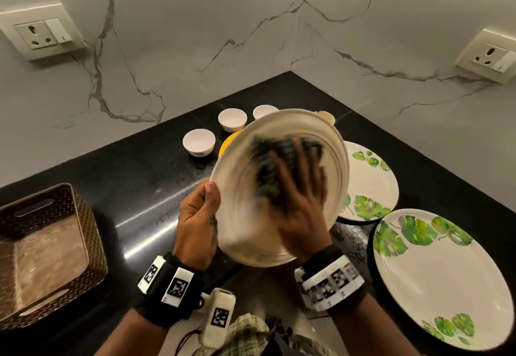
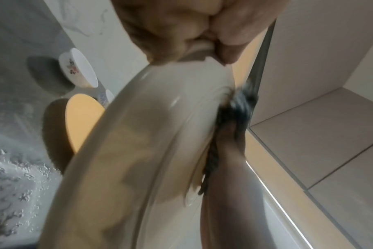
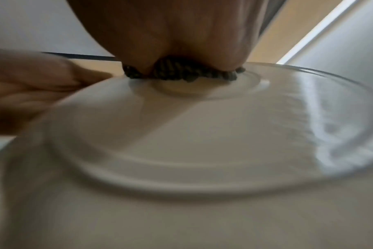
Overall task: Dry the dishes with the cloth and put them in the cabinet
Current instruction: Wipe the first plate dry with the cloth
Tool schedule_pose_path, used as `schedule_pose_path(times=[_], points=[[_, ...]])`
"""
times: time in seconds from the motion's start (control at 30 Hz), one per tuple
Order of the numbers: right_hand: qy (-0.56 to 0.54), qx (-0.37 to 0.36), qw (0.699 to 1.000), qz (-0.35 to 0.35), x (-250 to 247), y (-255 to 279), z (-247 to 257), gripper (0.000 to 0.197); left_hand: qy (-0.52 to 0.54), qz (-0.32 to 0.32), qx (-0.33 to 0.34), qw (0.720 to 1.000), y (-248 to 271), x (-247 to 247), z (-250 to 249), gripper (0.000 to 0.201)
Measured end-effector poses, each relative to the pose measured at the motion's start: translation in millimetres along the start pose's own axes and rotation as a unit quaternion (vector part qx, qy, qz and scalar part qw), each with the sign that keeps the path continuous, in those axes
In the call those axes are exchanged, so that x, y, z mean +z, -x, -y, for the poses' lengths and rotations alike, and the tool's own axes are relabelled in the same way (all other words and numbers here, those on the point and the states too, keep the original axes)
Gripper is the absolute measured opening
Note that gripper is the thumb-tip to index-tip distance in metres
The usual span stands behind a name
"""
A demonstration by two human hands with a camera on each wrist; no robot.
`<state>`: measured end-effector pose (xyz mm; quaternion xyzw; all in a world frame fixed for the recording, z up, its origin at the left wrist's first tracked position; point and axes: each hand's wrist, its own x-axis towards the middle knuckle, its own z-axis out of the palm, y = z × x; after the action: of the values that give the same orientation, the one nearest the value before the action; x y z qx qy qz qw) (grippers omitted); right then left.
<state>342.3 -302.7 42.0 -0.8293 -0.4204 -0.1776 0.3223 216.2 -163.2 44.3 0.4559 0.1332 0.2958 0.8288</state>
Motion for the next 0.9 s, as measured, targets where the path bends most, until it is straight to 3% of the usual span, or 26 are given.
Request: schedule_pose_path(times=[0.1,0.17,0.27,0.33,0.4,0.47,0.53,0.6,0.7,0.8,0.9], points=[[-0.093,0.166,0.977,-0.099,-1.8,-13.6,-44.5,0.062,0.003,-0.019,0.013,1.000,5.7,-3.4,-8.1,0.042],[-0.152,0.191,0.964,-0.103,-0.1,-19.5,-48.0,0.058,-0.023,-0.011,0.023,0.999,4.4,-4.9,-10.7,0.043],[-0.085,0.060,0.994,-0.036,3.4,-11.8,-2.2,0.057,-0.104,-0.010,0.033,0.994,-3.6,0.2,-10.0,0.053],[-0.032,-0.066,0.997,0.020,4.3,-1.8,33.7,0.055,-0.129,0.005,0.040,0.991,-6.9,1.1,-6.0,0.039],[0.021,-0.147,0.989,0.018,1.2,0.5,49.5,0.053,-0.129,0.012,0.042,0.991,-8.8,-3.7,-3.2,0.025],[0.051,-0.165,0.985,0.000,-7.8,-9.9,44.5,0.055,-0.143,0.020,0.059,0.988,-6.2,-3.4,-5.9,0.033],[0.038,-0.118,0.992,-0.009,-13.1,-22.7,27.9,0.059,-0.174,0.017,0.083,0.981,-1.5,-0.6,-9.4,0.046],[0.001,-0.013,0.999,-0.035,-14.6,-35.5,4.3,0.060,-0.185,0.000,0.104,0.977,3.9,1.5,-12.1,0.048],[-0.081,0.127,0.985,-0.084,-10.9,-43.8,-34.8,0.054,-0.136,-0.051,0.120,0.982,10.4,-1.9,-15.6,0.054],[-0.194,0.157,0.964,-0.095,-0.3,-30.9,-50.5,0.058,-0.068,-0.110,0.127,0.983,6.4,-0.5,-23.4,0.032],[-0.226,0.139,0.961,-0.078,15.3,-1.2,-34.1,0.059,0.029,-0.189,0.110,0.975,-7.0,4.1,-31.8,0.032]])
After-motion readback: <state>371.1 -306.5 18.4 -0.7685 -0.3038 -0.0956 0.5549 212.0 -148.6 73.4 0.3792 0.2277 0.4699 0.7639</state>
